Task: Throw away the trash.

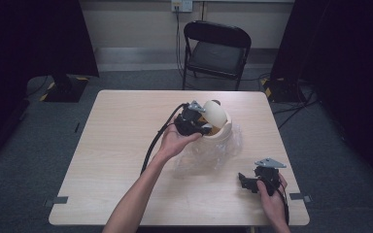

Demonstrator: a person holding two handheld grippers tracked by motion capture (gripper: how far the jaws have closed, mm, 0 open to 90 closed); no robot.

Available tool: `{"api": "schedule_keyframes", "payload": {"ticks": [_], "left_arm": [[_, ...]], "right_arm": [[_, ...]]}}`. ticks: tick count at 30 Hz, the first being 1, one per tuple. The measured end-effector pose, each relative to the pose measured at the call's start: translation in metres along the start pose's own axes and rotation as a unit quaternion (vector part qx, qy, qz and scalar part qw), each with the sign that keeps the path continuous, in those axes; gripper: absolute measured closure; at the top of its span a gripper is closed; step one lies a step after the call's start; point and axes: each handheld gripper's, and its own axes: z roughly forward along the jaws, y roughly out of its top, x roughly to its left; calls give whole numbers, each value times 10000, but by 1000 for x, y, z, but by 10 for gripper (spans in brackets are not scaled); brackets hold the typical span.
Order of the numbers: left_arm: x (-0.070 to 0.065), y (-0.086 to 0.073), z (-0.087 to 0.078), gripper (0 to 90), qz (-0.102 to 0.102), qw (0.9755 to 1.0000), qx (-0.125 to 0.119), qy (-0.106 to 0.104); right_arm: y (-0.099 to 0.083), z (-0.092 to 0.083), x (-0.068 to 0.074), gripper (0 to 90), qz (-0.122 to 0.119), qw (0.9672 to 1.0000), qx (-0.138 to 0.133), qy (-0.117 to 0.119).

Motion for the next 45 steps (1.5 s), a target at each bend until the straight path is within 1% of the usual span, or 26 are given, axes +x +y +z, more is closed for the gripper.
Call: {"api": "schedule_keyframes", "payload": {"ticks": [2,5,6,7,8,11,13,15,16,17,18,20,24,26,27,29,31,33,34,36,38,39,40,41,42,45], "left_arm": [[-1,0,0,639,25,10000,24,0],[-1,0,0,601,-7,10000,-6,-1],[-2,1,1,565,-15,10000,-21,9],[-2,1,1,565,-29,10000,-34,19],[-3,1,2,531,10,10000,-31,21],[-3,1,2,522,-2,10000,-45,4],[-2,1,1,516,-39,10000,-65,-60],[-2,1,1,486,-61,9999,-106,-74],[-3,1,1,486,-109,9998,-159,-101],[-4,1,-1,422,-124,9997,-194,-69],[-5,1,-2,422,-129,9996,-259,-53],[-4,1,-8,390,-114,9993,-343,-95],[-4,0,-14,402,-118,9990,-415,-91],[-4,-2,-18,403,-124,9987,-498,-63],[-4,-4,-21,395,-162,9984,-530,-54],[-4,-7,-25,392,-241,9976,-644,-121],[-4,-10,-28,387,-275,9970,-714,-130],[-3,-12,-32,383,-247,9972,-692,-98],[-4,-13,-34,376,-272,9969,-729,-119],[-9,-15,-40,367,-245,9962,-822,-137],[-12,-15,-43,331,-110,9973,-723,-32],[-11,-18,-47,309,-119,9973,-729,21],[-11,-18,-47,295,-119,9973,-729,21],[-9,-20,-49,295,-209,9966,-793,-48],[-7,-22,-51,288,-291,9962,-818,-42],[-2,-27,-58,220,-405,9960,-796,8]], "right_arm": [[0,0,0,94,1,10000,2,3],[0,0,0,94,0,10000,1,1],[0,0,0,94,2,10000,1,0],[0,0,0,94,2,10000,1,0],[0,0,0,94,0,10000,1,0],[0,0,0,94,0,10000,2,3],[0,0,0,94,0,10000,1,2],[0,0,0,94,1,10000,1,3],[0,0,0,94,1,10000,2,5],[0,0,0,94,1,10000,5,7],[0,0,0,94,1,10000,5,7],[0,0,0,94,1,10000,4,9],[0,0,0,94,0,10000,4,7],[0,0,0,94,1,10000,5,6],[0,0,0,94,0,10000,4,7],[0,0,0,94,2,10000,4,7],[0,0,0,94,1,10000,4,8],[0,0,0,94,0,10000,3,7],[0,0,0,94,-1,10000,5,7],[0,0,0,94,1,10000,4,8],[0,0,0,93,1,10000,3,8],[0,0,0,93,1,10000,4,9],[0,0,0,93,1,10000,4,9],[0,0,0,94,0,10000,4,6],[0,0,0,93,1,10000,4,7],[0,0,0,94,0,10000,4,7]]}}
